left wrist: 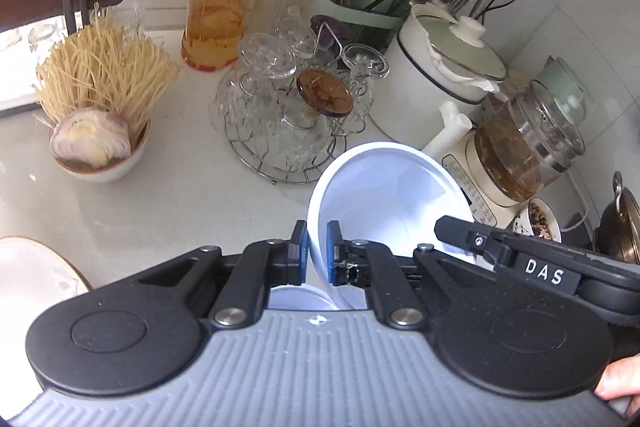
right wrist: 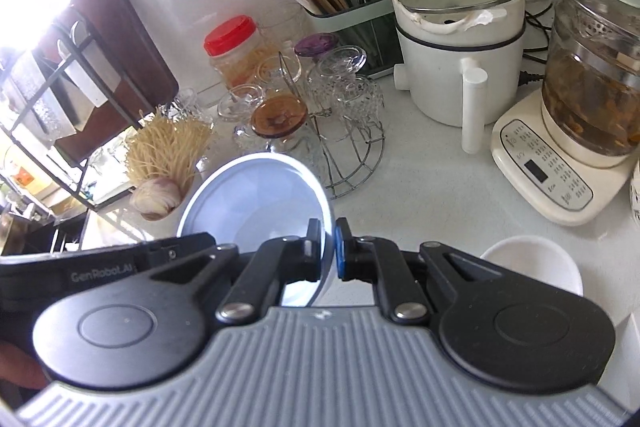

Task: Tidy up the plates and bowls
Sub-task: 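Lift and carry the plastic bowl with both tools toward the plates, then lower the plastic bowl onto the counter and open both tools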

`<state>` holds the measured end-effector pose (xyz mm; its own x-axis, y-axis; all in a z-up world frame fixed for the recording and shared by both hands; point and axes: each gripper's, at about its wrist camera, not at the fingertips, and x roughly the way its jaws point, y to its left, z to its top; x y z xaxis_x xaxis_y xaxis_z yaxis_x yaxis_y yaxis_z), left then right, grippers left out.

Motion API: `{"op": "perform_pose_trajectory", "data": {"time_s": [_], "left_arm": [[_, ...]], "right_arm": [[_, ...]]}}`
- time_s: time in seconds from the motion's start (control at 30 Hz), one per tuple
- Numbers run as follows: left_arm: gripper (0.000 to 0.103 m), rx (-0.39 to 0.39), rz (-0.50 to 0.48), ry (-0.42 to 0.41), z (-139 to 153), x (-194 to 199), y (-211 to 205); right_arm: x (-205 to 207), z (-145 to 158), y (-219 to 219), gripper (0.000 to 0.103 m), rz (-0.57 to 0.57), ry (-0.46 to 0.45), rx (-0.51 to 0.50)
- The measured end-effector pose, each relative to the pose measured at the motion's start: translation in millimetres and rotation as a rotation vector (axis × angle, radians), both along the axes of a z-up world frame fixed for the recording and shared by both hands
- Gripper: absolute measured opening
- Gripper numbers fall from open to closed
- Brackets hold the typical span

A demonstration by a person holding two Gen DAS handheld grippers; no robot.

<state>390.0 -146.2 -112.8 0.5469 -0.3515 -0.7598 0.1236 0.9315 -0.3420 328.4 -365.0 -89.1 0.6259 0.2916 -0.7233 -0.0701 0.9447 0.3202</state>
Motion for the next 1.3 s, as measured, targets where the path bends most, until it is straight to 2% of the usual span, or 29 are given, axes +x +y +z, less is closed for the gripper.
{"op": "perform_pose_trajectory", "data": {"time_s": [0.3,0.87,1.3], "left_arm": [[0.009,-0.02,-0.031,0.03,-16,-14,20],[0.01,0.072,-0.034,0.164,-61,-27,28],[0.01,0.098,-0.041,0.221,-74,-22,26]], "right_arm": [[-19,-14,14,0.01,-0.076,0.076,0.039],[-25,-62,30,0.012,-0.04,0.283,0.06],[-23,-74,27,0.012,-0.049,0.316,0.087]]}}
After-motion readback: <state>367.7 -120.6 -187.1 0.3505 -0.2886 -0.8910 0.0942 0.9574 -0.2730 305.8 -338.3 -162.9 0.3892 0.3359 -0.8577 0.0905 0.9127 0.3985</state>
